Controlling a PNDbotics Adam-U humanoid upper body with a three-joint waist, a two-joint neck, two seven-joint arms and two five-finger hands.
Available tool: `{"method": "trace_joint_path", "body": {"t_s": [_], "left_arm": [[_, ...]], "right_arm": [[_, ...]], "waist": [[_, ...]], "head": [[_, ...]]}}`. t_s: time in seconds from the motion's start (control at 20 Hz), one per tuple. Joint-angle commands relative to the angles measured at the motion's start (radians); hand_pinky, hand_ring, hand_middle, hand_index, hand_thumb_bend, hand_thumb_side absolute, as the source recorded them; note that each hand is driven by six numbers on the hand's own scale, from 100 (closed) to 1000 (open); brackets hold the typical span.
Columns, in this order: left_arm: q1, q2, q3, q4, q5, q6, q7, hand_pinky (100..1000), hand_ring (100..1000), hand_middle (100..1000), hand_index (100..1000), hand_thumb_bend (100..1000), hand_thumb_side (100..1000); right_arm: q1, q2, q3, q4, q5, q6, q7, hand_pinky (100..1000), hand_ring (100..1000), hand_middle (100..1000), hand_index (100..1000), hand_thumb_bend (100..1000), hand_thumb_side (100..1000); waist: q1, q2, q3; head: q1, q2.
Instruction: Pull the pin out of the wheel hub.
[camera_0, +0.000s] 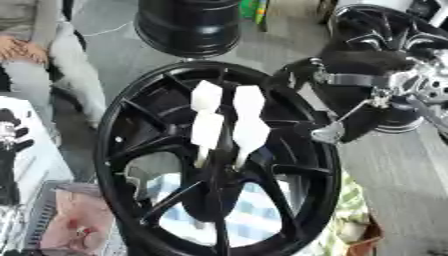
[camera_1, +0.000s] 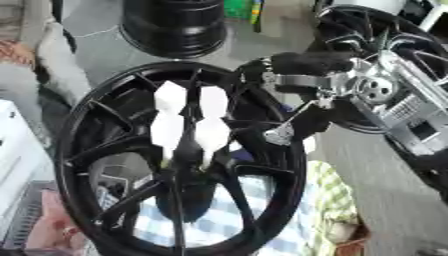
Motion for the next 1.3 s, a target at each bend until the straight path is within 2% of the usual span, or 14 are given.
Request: {"method": "trace_joint_path", "body": {"t_s": [0.05,0.4,0.55,0.85,1.3], "left_arm": [[-0.014,0.021,-0.002,-0.013,-0.003,-0.001,-0.004,684,720,679,790,294,642],[-0.016,0.022,-0.002,-0.011,-0.005,-0.001,-0.004,685,720,679,790,292,642],[-0.016,0.022,-0.002,-0.01,-0.005,-0.001,-0.005,685,720,679,790,292,643],[-0.017,0.022,-0.003,-0.011,-0.005,-0.002,-0.005,685,720,679,790,292,643],[-0.017,0.02,-0.002,-0.012,-0.006,-0.001,-0.005,685,720,679,790,291,643]], "right_arm": [[-0.027,0.007,-0.001,0.018,0.013,-0.012,-0.007,776,853,884,982,145,186],[-0.029,0.003,0.024,-0.014,-0.014,-0.021,0.001,762,808,776,935,125,180],[-0.026,-0.003,0.025,-0.037,-0.027,-0.013,0.005,757,802,760,903,125,177],[-0.03,0.001,0.025,-0.048,-0.03,-0.003,0.007,757,802,767,900,131,181],[-0.033,0.017,0.028,-0.008,-0.003,-0.013,0.004,764,820,822,926,145,198]], "waist": [[0.007,-0.009,0.001],[0.003,-0.008,0.003],[0.003,-0.008,0.002],[0.004,-0.006,0.001],[0.004,-0.005,0.003]], "head": [[-0.003,0.002],[-0.001,0.004],[0.0,0.004],[-0.001,0.004],[-0.001,0.004]]}}
